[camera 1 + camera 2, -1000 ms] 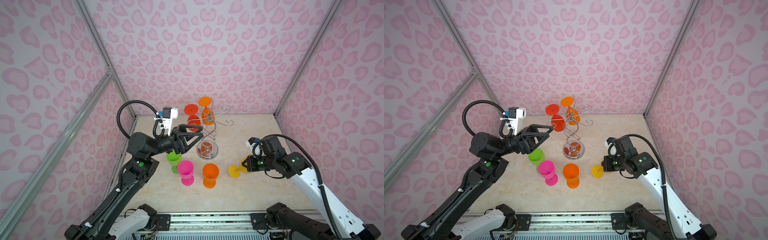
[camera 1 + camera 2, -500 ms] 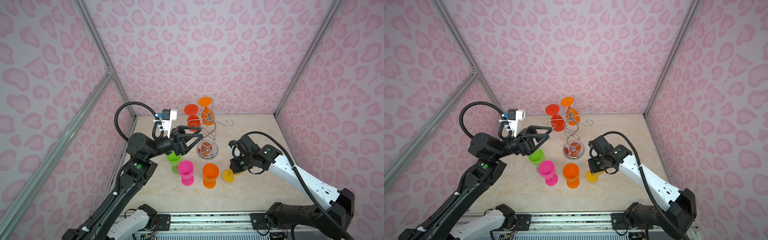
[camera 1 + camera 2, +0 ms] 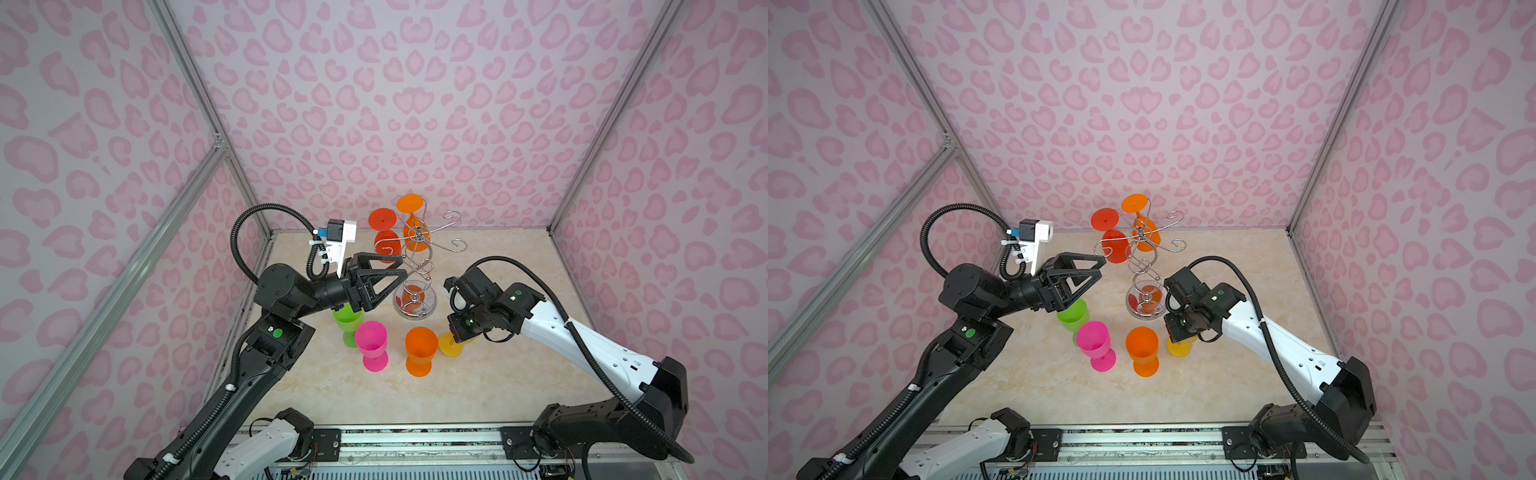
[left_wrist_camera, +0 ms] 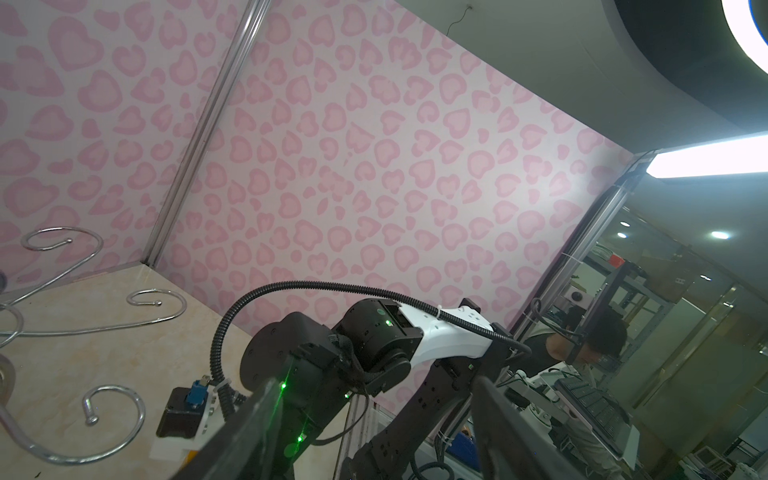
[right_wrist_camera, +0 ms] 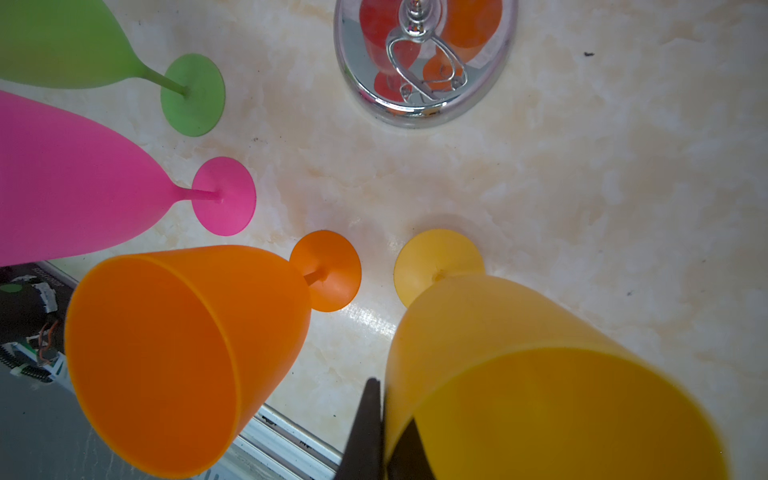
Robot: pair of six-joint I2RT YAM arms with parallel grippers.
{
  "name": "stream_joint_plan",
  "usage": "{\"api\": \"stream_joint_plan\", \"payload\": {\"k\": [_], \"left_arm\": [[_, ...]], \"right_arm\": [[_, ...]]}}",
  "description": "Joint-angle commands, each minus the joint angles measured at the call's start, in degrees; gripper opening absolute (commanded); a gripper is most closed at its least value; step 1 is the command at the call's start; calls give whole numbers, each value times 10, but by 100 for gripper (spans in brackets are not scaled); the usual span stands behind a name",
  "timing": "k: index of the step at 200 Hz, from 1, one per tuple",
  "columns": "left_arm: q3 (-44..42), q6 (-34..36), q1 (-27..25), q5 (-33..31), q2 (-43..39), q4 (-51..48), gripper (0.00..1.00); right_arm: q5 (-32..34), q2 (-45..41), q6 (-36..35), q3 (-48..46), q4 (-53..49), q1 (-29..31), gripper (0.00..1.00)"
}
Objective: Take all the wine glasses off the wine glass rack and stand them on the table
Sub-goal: 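Set the yellow glass upright beside the orange glass and open the right gripper, then raise the left gripper to the red glass foot while the right withdraws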
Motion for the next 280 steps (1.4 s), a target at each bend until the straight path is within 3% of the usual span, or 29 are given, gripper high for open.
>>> {"api": "stream_joint_plan", "payload": {"k": [1,102,208,257,280], "left_arm": [[7,11,1,0,-3,-2,74],[5,22,4,-4,-9,-19,74],[5,37,7,-10,-18,-41,74],[12,43,31,-25,-28,-70,74],[19,28,71,-42,-28,-102,74]], "right_arm": [[27,11,-5,7,-8,9,0],[20,54,-8,33,-30,22,2],[12,34,0,43,-34,33,28],[-18,-12,13,51,-33,32,32],[-27,-44,23,47,-24,30,33]]}}
